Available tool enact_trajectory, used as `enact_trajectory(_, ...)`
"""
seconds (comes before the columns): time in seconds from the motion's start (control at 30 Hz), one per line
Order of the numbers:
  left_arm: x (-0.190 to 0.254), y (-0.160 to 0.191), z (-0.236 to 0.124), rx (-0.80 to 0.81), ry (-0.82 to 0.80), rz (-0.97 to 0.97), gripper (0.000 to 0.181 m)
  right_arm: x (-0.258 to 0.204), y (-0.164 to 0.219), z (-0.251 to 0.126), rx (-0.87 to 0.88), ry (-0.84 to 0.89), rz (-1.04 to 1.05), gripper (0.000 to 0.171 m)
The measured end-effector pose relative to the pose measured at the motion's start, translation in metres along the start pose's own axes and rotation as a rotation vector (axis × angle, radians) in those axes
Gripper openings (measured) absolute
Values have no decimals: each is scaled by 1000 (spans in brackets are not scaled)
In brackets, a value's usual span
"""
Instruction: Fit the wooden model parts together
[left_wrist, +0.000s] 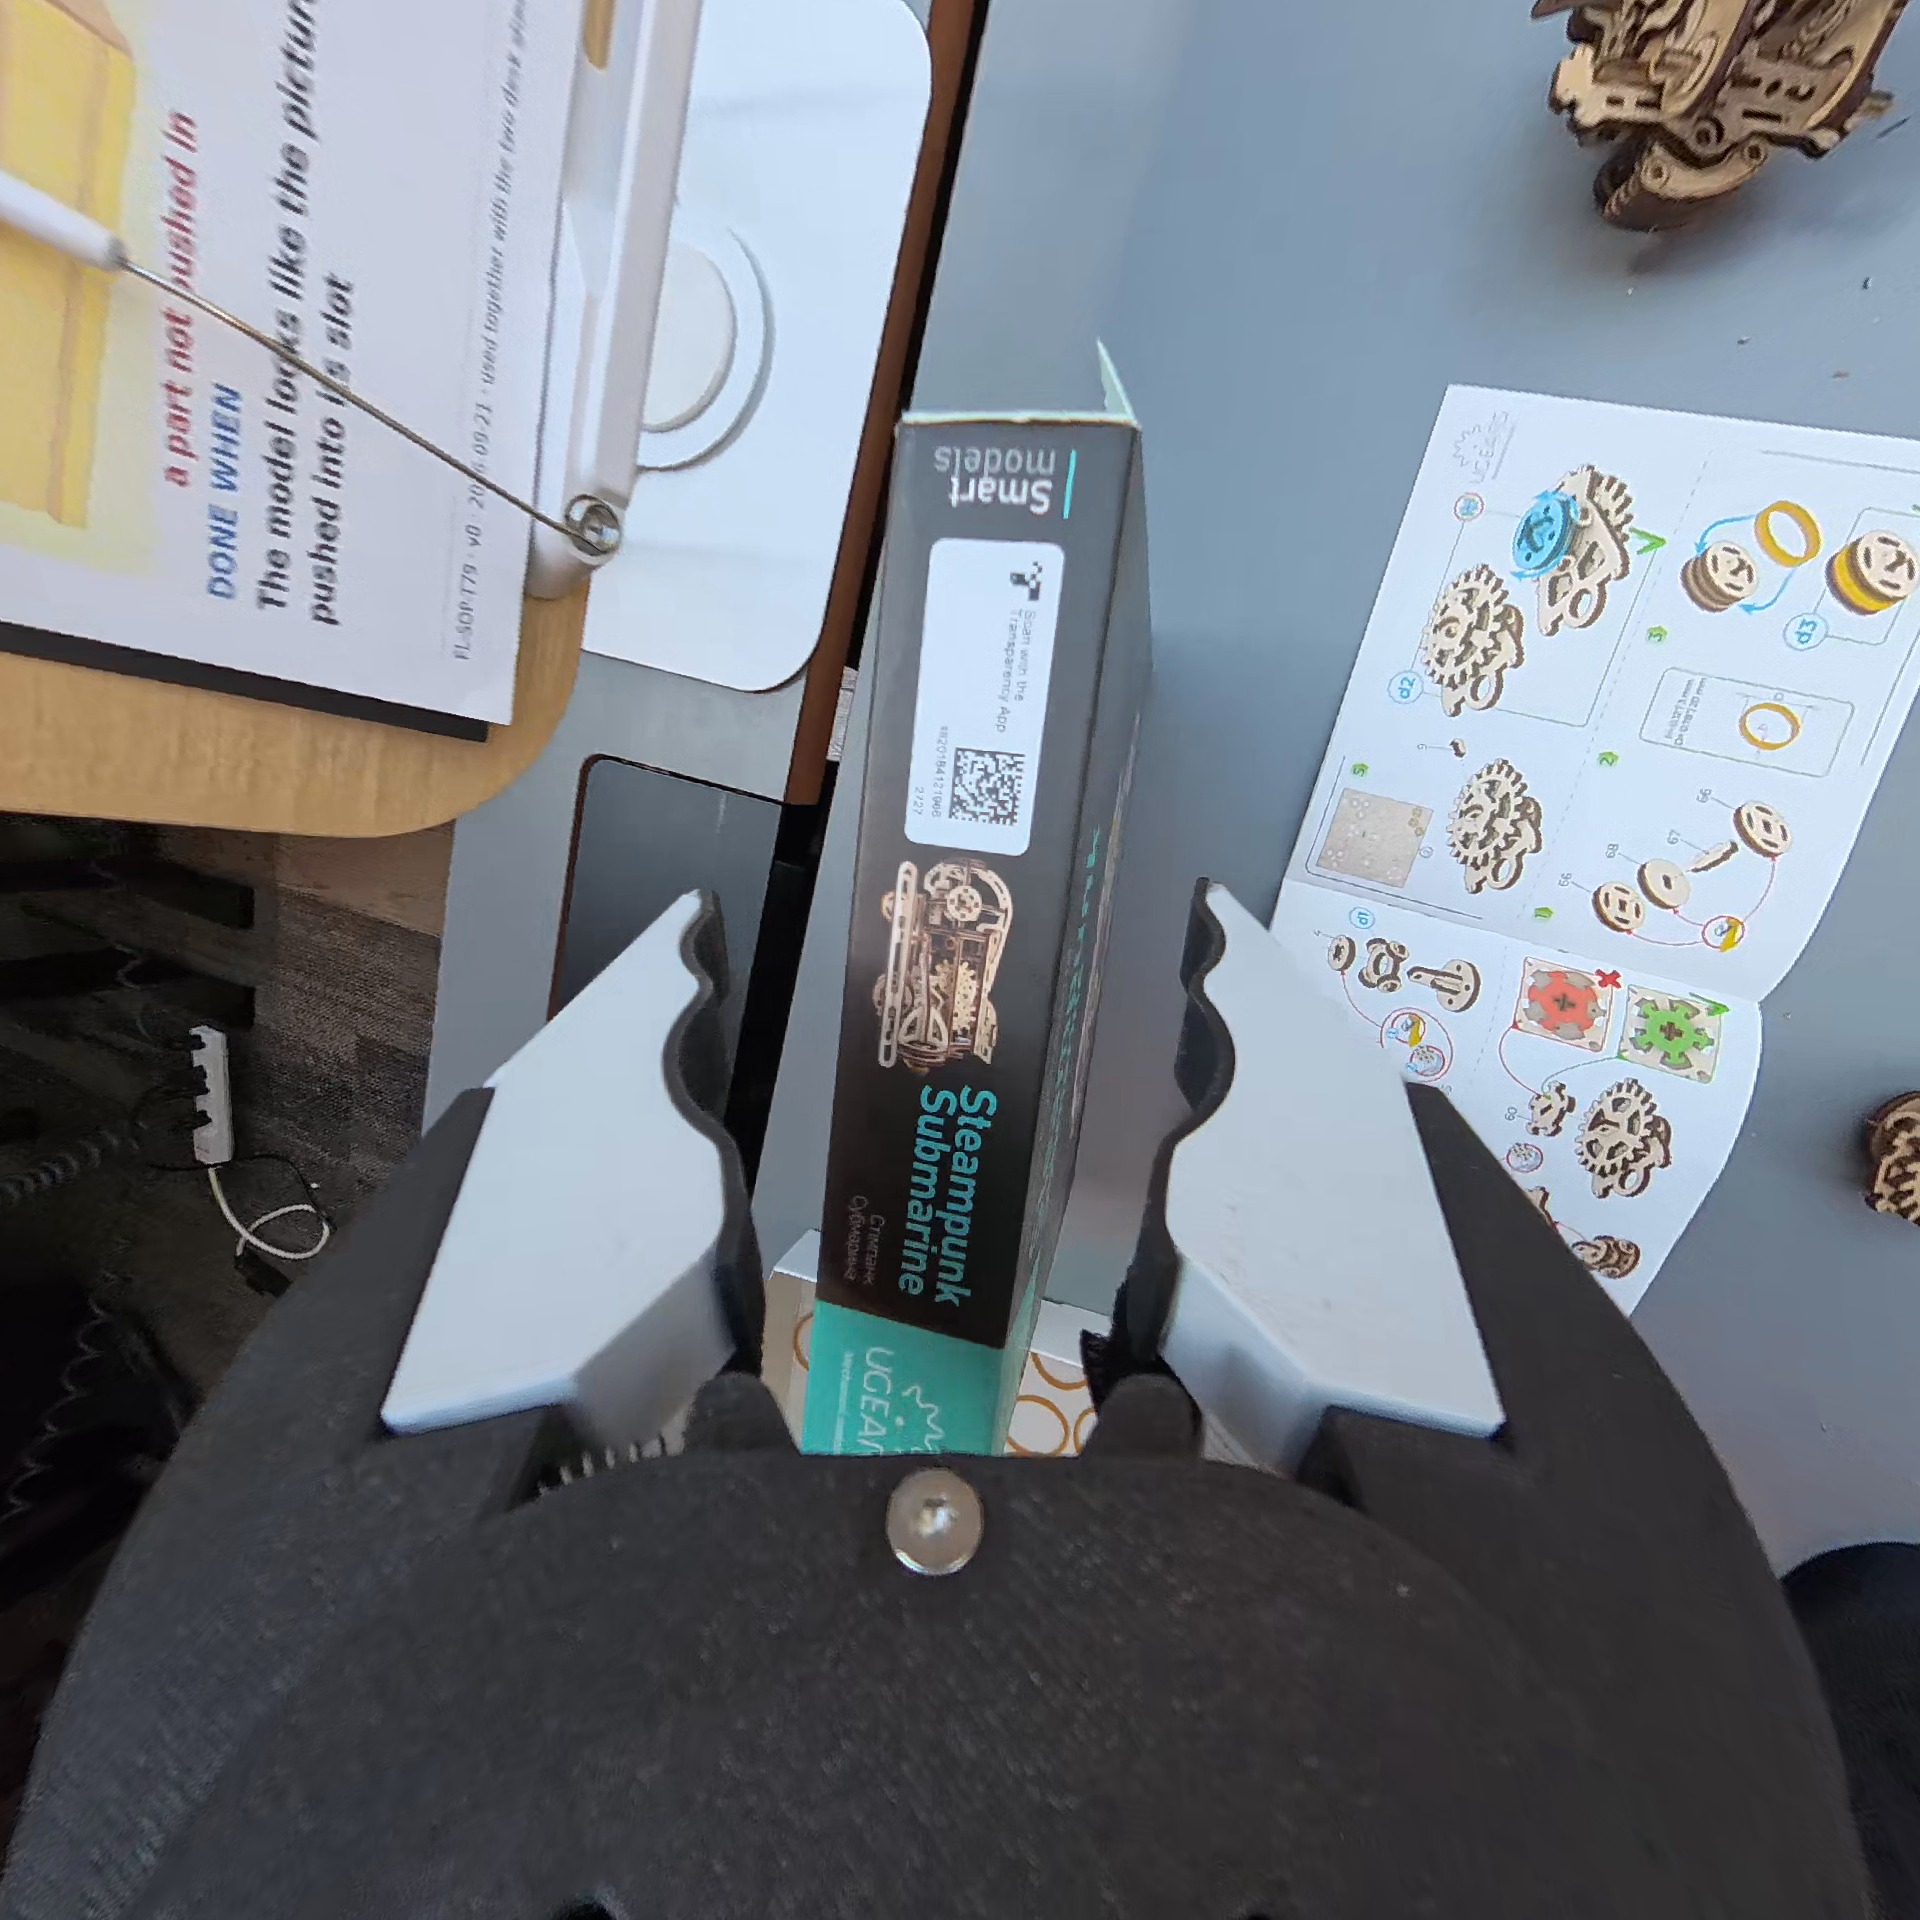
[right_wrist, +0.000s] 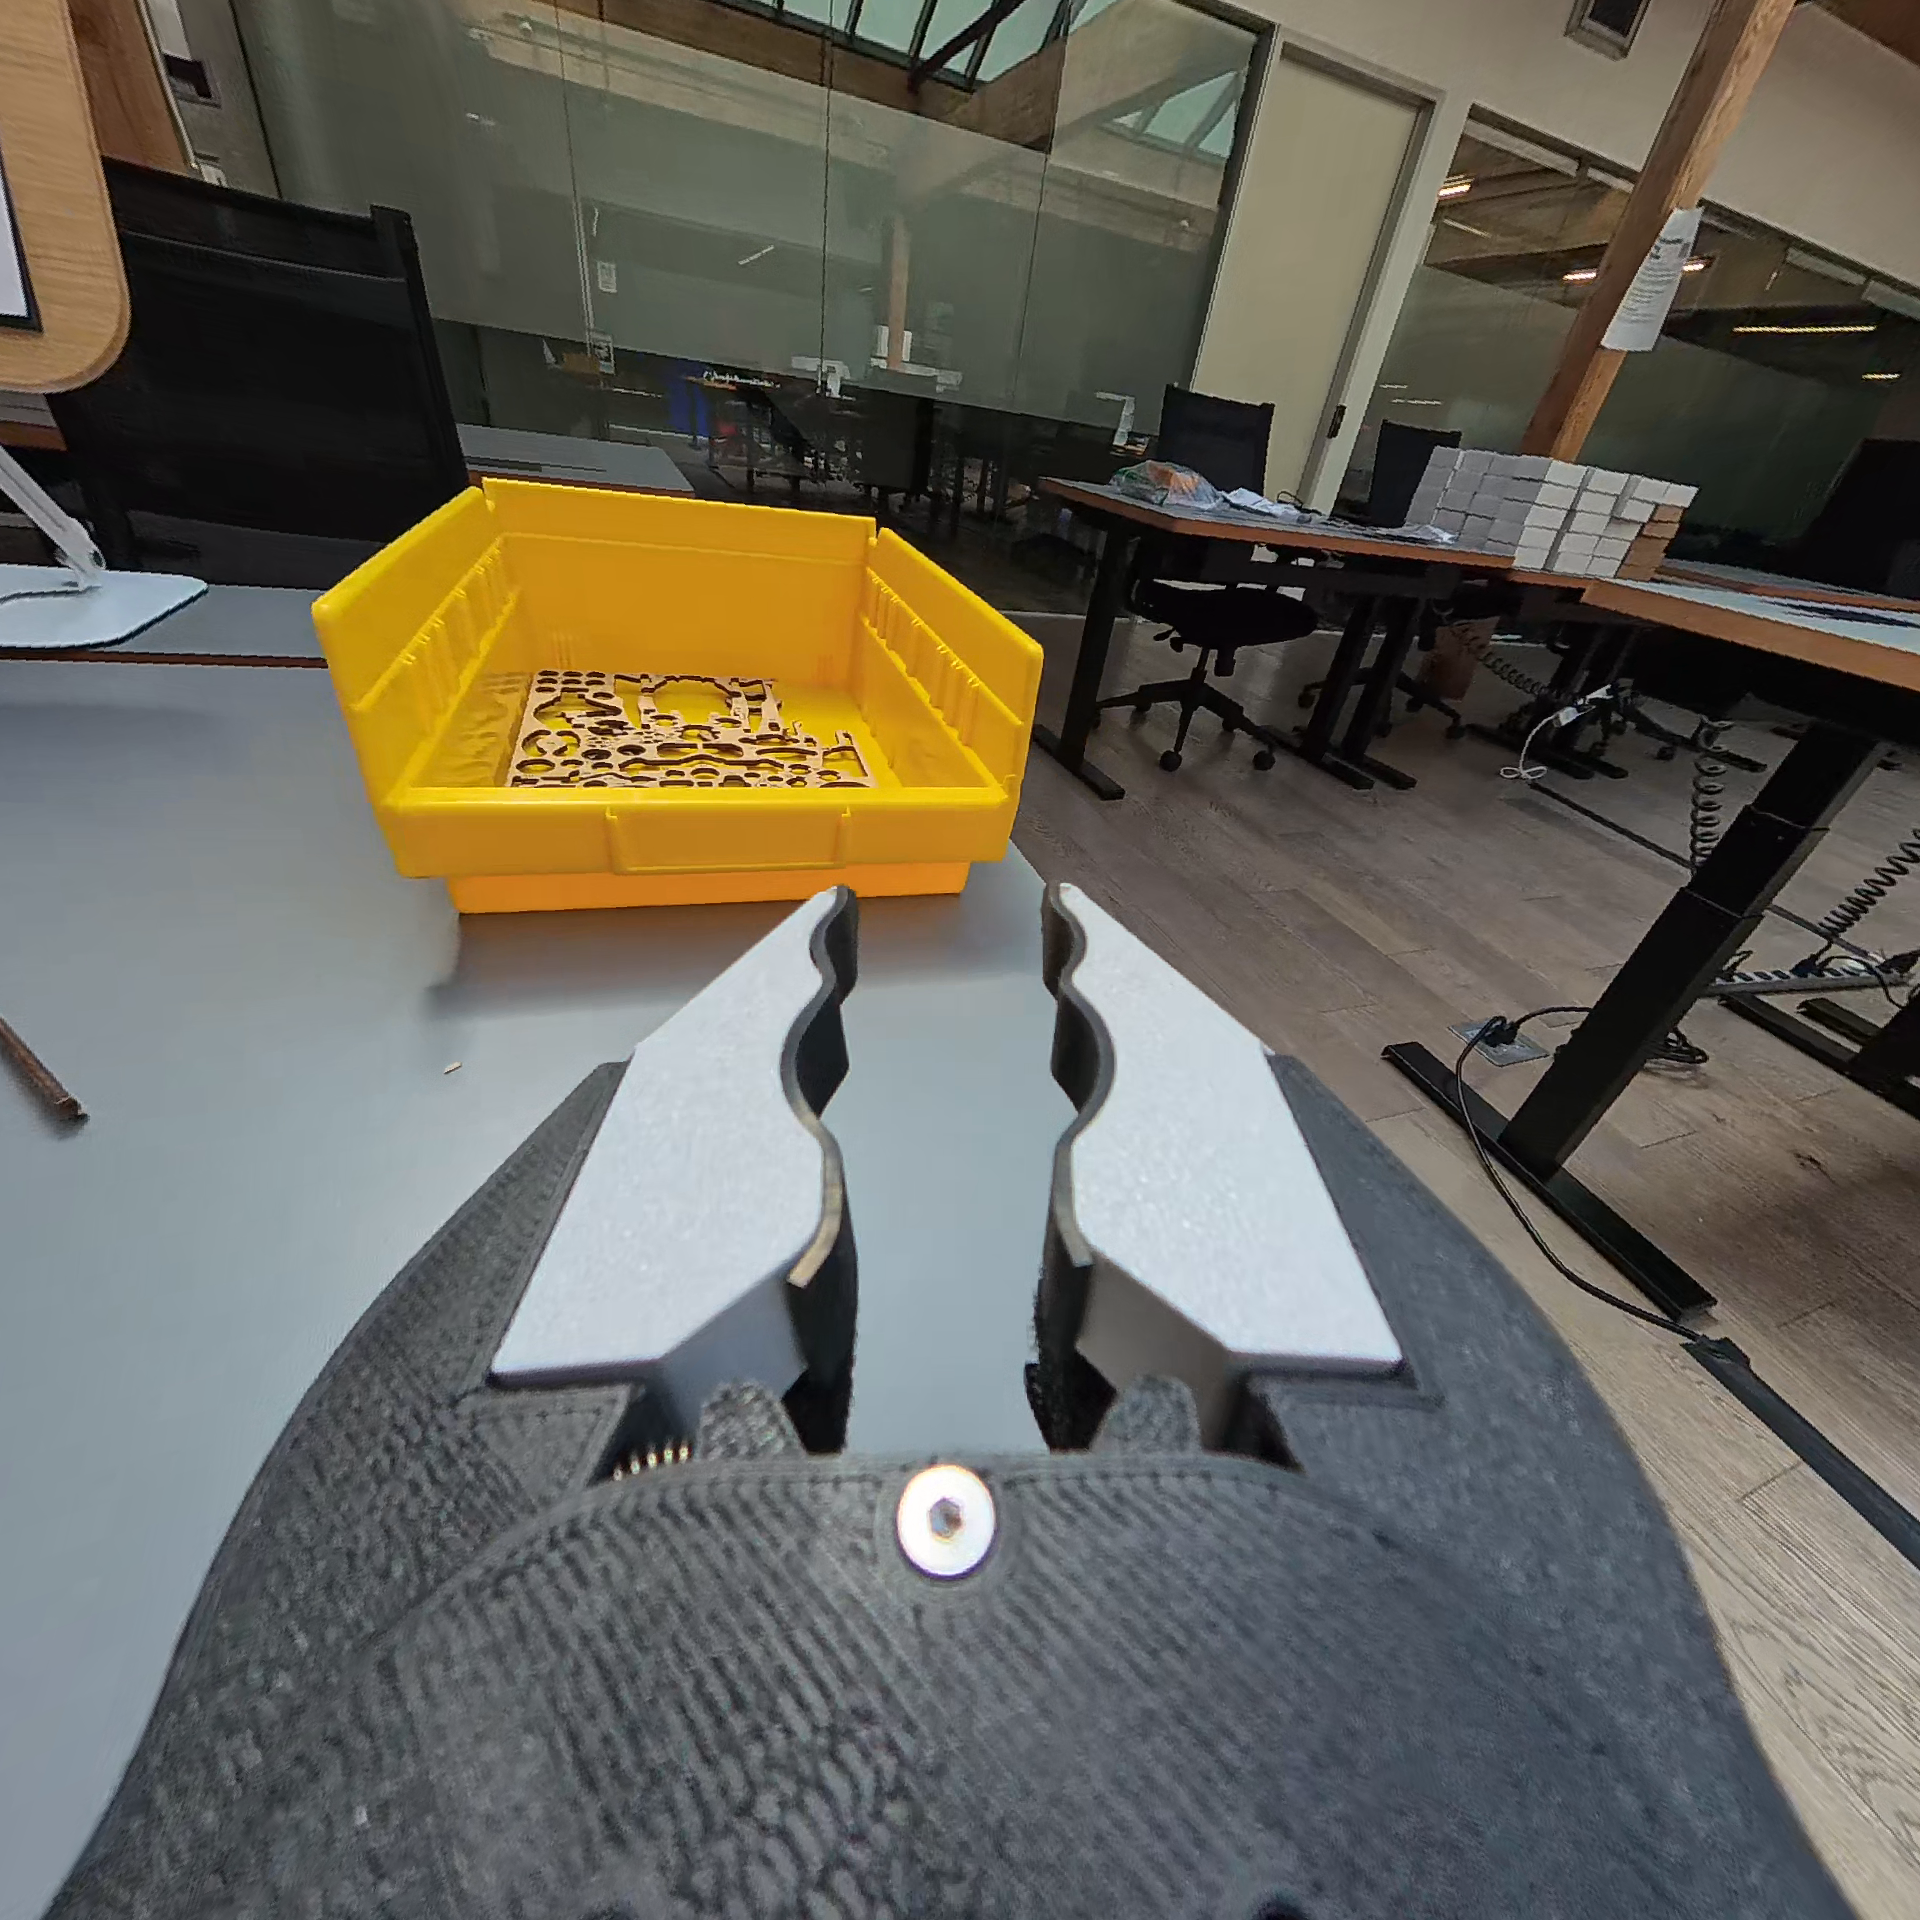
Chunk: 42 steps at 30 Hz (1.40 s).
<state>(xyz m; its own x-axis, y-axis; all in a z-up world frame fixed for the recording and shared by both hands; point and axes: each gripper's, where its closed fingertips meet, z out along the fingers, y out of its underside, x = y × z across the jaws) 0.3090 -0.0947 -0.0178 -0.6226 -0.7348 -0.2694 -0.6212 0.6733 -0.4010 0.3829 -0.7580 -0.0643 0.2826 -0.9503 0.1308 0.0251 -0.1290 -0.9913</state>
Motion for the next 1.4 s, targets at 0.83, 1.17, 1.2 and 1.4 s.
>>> enact_trajectory(0.83,301,-148,-125,1265,280,-435,74,-49,24,10,-133,-94,-414,49)
enact_trajectory(1.17,365,-243,-126,1229,373,-261,70,-49,18,14,-98,-153,-324,45)
enact_trajectory(1.2,370,-246,-125,1225,378,-263,70,-50,18,14,-98,-159,-323,45)
enact_trajectory(1.4,375,-262,-122,1198,393,-257,69,-52,14,12,-70,-160,-327,45)
